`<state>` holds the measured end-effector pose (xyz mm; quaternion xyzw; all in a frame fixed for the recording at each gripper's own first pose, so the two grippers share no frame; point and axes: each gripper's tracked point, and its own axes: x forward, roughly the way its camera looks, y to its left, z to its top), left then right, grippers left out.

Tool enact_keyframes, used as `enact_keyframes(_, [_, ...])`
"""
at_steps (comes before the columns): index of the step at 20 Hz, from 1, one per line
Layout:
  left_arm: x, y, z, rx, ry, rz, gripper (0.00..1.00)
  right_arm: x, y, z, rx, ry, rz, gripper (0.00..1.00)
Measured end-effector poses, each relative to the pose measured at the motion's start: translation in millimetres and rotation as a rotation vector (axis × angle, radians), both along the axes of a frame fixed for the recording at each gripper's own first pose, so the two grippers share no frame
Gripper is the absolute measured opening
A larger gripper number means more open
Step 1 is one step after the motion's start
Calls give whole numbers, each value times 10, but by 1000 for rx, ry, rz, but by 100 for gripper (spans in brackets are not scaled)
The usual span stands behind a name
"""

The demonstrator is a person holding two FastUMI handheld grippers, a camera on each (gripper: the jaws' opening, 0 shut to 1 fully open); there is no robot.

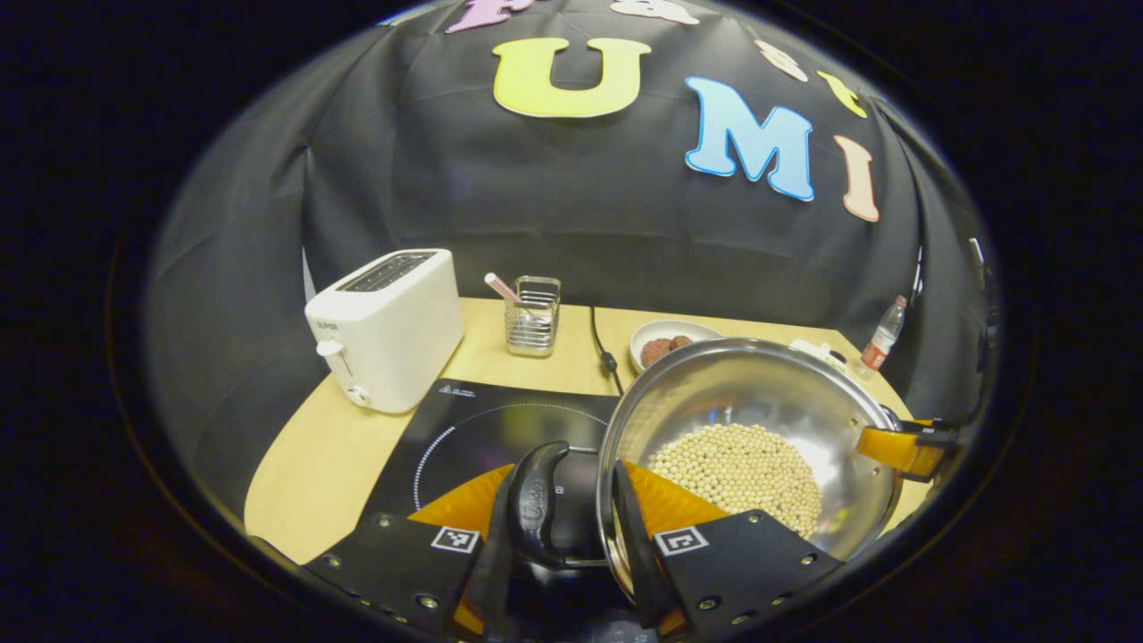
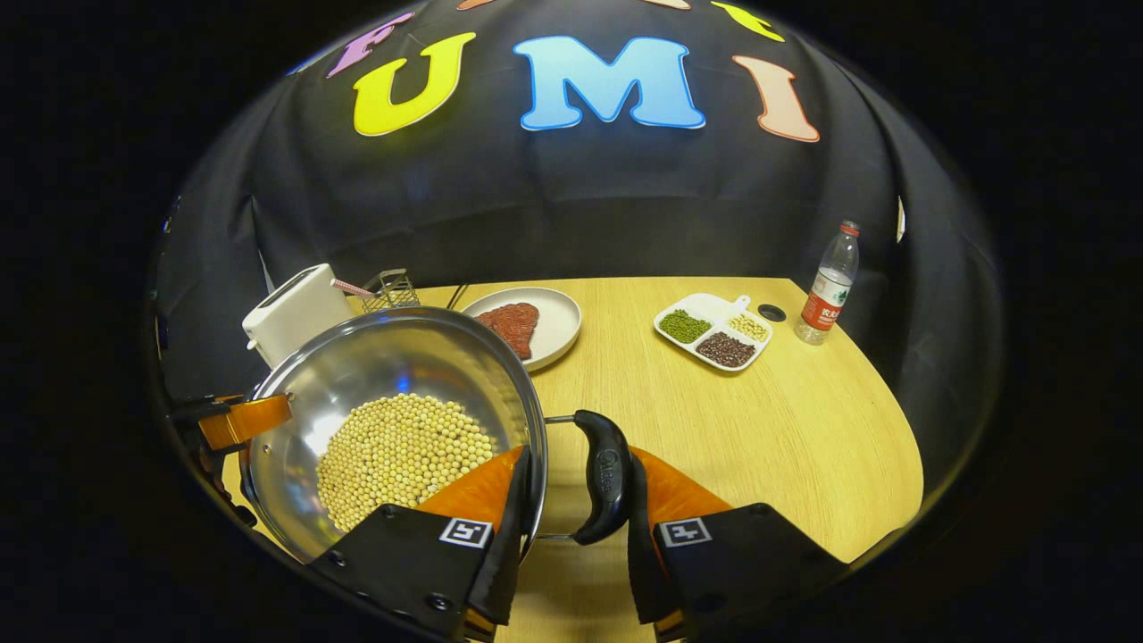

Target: First push the handle of the pot to place it horizontally, then grasp the pot with both hands and set it on the induction cooktop.

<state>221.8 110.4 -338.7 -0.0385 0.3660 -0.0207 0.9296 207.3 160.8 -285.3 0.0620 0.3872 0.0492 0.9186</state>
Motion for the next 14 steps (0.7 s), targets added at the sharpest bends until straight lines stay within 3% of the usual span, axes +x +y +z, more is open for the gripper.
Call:
enact_keyframes(2, [-7, 85, 2, 5, 0, -2, 59, 6, 82, 14, 2, -3, 2, 53])
enact_keyframes(11, [95, 494, -17, 13, -2, -18, 56, -18, 451, 60, 2, -3, -11, 50])
enact_keyframes(14, [119, 645, -82, 8, 4, -12, 56, 14, 593, 66, 1, -4, -2, 54])
